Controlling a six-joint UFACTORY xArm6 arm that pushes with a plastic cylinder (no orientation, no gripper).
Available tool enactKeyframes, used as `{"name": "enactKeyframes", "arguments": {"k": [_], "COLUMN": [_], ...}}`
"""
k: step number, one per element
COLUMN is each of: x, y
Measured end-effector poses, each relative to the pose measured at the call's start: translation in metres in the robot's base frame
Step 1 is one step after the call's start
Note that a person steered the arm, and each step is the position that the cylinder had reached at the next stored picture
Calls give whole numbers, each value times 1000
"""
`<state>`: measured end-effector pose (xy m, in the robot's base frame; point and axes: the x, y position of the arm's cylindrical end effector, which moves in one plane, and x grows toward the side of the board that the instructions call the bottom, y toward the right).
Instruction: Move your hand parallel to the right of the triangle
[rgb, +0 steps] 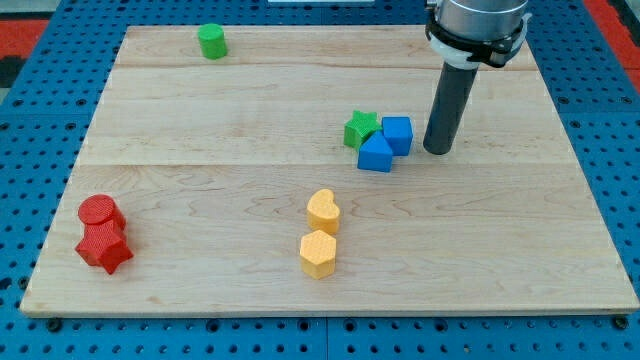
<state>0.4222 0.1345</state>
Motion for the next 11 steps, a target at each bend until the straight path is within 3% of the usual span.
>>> {"name": "enactKeyframes", "arguments": {"k": [2,8,11], "x": [23,38,38], "y": [11,13,52]}}
